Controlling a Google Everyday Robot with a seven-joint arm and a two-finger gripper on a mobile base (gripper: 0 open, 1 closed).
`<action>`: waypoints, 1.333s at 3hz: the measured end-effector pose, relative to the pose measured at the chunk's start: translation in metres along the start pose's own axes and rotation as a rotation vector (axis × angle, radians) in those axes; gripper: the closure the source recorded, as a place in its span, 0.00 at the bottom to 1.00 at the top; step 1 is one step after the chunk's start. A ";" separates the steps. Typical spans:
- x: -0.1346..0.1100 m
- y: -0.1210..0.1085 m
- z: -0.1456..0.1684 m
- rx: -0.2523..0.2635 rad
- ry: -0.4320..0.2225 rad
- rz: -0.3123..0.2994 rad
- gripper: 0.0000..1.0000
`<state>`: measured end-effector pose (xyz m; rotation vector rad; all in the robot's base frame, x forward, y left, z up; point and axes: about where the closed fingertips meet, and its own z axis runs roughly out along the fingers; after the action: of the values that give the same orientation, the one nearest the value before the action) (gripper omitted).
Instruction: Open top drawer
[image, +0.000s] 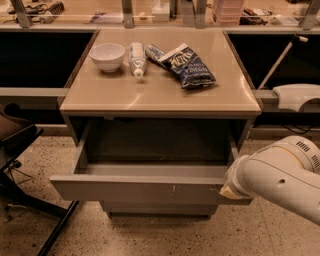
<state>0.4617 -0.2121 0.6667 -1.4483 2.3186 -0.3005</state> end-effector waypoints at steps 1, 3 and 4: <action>0.009 0.005 -0.005 0.005 0.006 -0.002 1.00; 0.017 0.011 -0.011 0.010 0.012 -0.004 1.00; 0.016 0.011 -0.012 0.010 0.012 -0.004 1.00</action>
Offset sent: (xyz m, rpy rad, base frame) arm -0.2403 -0.1752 0.0315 -0.1669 -0.0357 -0.0358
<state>0.4411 -0.2214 0.6697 -1.4503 2.3207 -0.3223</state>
